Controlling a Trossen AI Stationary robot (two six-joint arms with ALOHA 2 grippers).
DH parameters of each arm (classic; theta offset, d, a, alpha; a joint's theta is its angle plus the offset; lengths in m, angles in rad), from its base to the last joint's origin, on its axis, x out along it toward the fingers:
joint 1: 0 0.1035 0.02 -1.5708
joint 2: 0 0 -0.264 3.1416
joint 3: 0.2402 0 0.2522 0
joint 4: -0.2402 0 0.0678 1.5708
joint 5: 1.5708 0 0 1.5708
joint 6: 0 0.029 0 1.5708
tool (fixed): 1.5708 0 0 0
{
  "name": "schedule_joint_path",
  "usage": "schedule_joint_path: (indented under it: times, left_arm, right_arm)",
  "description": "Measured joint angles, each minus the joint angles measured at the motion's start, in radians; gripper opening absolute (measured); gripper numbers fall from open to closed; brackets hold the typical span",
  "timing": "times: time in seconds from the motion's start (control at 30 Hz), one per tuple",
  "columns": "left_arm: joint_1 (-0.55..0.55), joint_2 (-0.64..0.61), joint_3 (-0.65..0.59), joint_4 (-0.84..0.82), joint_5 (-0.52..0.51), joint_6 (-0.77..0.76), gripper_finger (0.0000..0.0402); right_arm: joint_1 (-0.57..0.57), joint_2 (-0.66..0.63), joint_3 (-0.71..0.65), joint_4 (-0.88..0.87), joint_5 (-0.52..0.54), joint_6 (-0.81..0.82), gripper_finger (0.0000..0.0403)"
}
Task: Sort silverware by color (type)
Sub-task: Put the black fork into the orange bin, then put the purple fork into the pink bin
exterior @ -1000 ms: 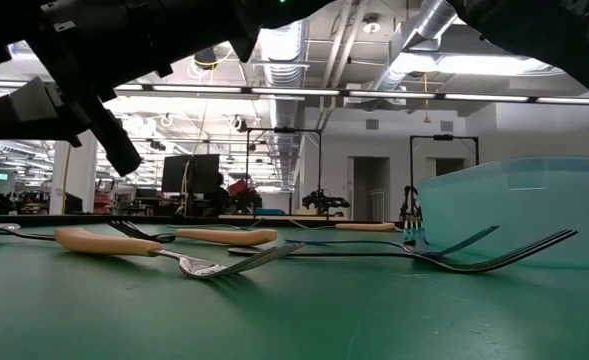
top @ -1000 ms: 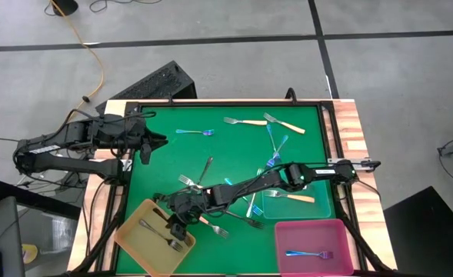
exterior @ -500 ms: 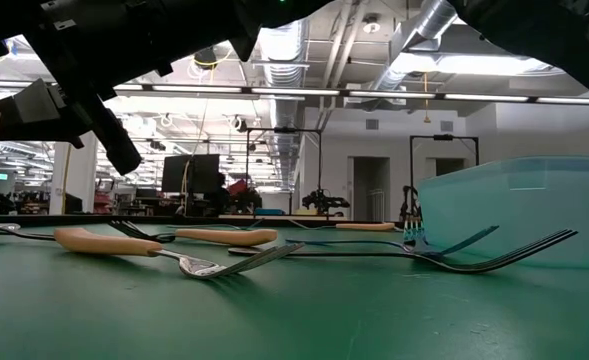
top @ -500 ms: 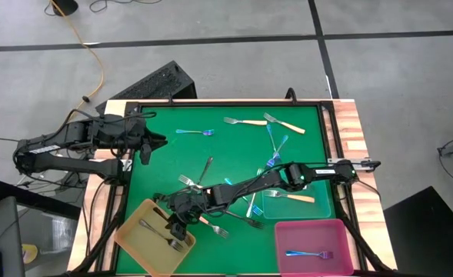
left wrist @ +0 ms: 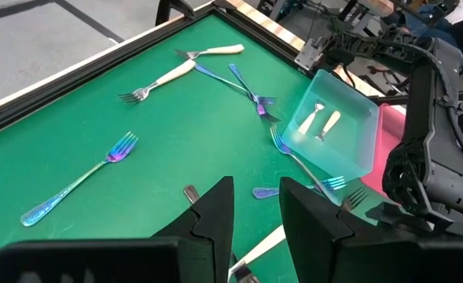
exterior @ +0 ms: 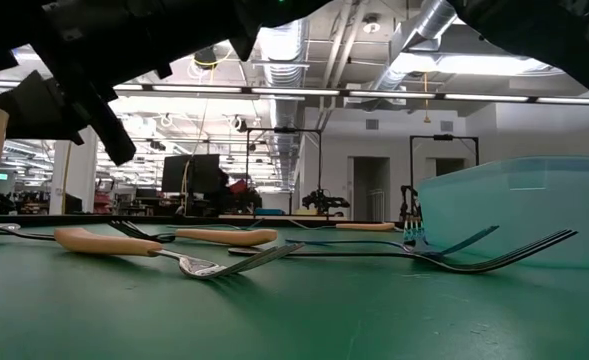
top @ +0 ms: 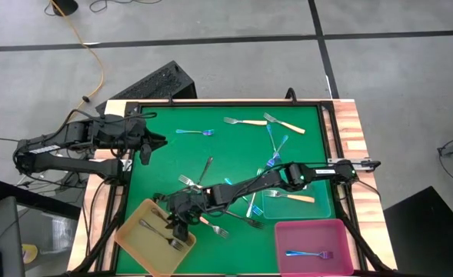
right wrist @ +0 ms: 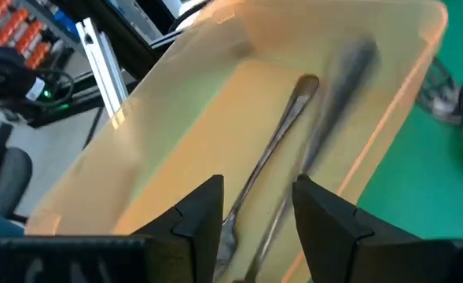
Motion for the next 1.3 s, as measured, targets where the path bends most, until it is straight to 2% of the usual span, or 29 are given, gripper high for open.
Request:
schedule_joint_path:
  times: [0.13, 0.37, 0.53, 0.63, 0.77, 0.87, 1.0, 1.3]
  left_arm:
    - [0.0, 0.0, 0.0, -0.008, 0.0, -0.014, 0.0088]
    - [0.0, 0.0, 0.0, -0.035, 0.0, -0.015, 0.0088]
    - [0.0, 0.0, 0.0, -0.038, 0.0, -0.019, 0.0088]
    - [0.0, -0.001, 0.0, -0.038, 0.0, -0.019, 0.0088]
    - [0.0, -0.001, 0.0, -0.046, 0.0, -0.019, 0.0088]
    - [0.0, 0.0, 0.0, -0.054, 0.0, -0.022, 0.0088]
    - [0.0, 0.006, 0.0, -0.052, -0.007, -0.023, 0.0088]
    - [0.0, 0.065, -0.085, -0.023, -0.002, -0.078, 0.0088]
  right_arm:
    - [0.0, 0.0, 0.0, -0.003, 0.001, -0.074, 0.0175]
    - [-0.019, -0.002, 0.0, -0.003, -0.005, -0.016, 0.0165]
    - [-0.053, -0.054, 0.003, -0.032, -0.076, -0.008, 0.0158]
    - [-0.077, -0.107, 0.005, -0.136, -0.093, -0.026, 0.0155]
    - [-0.109, -0.203, 0.004, -0.418, -0.08, -0.106, 0.0149]
    - [-0.126, -0.289, 0.001, -0.707, -0.003, -0.169, 0.0144]
    - [-0.136, -0.389, 0.003, -0.968, 0.132, -0.227, 0.0138]
    - [-0.121, -0.549, 0.004, -1.278, 0.276, -0.176, 0.0134]
